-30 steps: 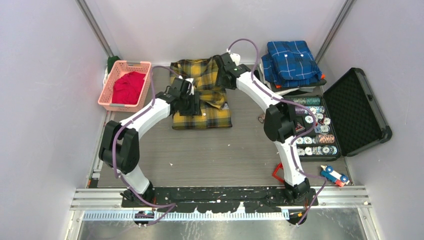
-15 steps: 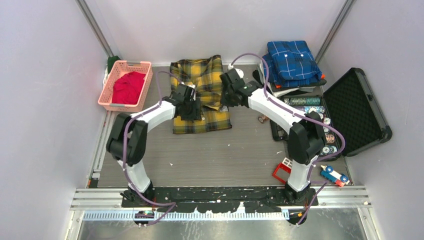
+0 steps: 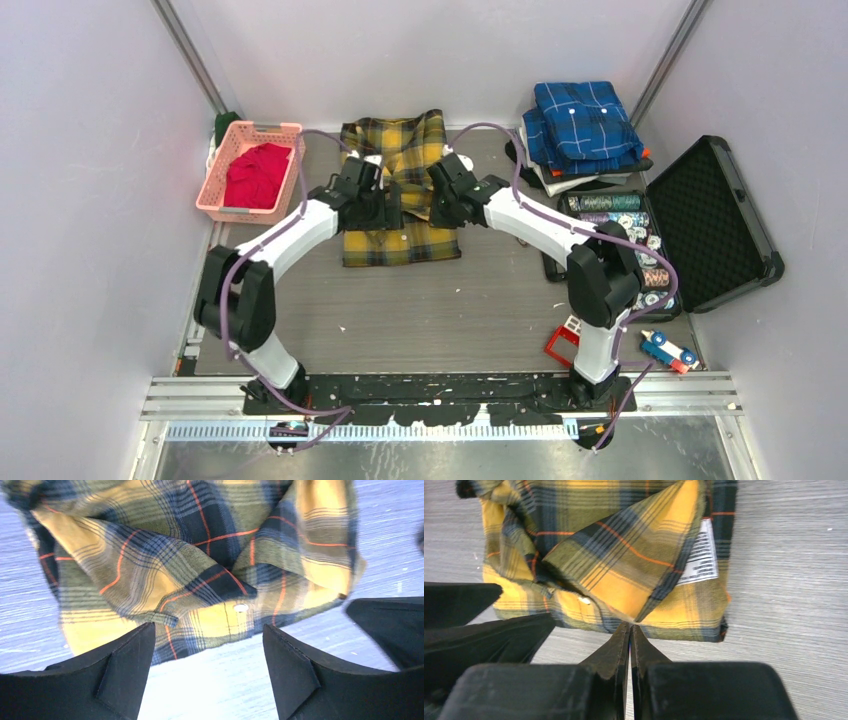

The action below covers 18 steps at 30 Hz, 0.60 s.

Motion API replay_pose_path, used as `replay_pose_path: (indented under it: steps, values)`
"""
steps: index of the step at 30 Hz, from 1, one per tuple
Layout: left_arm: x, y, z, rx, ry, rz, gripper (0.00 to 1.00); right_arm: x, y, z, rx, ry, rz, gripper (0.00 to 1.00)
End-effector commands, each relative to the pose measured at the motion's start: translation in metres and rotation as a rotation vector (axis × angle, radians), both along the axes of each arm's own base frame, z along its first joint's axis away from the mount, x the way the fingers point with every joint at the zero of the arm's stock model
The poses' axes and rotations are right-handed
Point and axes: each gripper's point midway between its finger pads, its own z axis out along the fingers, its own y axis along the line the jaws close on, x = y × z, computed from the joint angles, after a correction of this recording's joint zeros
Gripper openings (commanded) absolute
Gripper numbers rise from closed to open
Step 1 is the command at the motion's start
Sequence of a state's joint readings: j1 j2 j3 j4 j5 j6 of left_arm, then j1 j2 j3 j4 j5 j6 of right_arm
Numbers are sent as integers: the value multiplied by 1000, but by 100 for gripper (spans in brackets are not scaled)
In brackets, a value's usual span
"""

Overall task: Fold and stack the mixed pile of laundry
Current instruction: Fold the shirt at the center of the board.

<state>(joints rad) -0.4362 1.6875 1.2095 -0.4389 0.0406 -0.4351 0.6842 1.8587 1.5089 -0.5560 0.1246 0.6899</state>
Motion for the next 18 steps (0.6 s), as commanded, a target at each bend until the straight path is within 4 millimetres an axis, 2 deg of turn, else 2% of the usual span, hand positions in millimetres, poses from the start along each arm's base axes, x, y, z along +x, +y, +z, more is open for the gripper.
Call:
replay_pose_path:
  steps: [1,4,9,14,18]
  values:
    - [-1,10,58,-6,-111,8,79,0,29,15,75,-36,35,9]
    - [-1,21,60,32,-145,37,73,0,38,3,69,-18,44,9]
    - [-10,25,55,38,-123,40,63,13,47,-13,38,-8,40,9]
    - [-19,25,54,10,-123,42,59,40,44,-23,-41,-28,28,8]
    - [-25,20,42,3,-92,24,55,67,35,-24,-57,-33,-1,7]
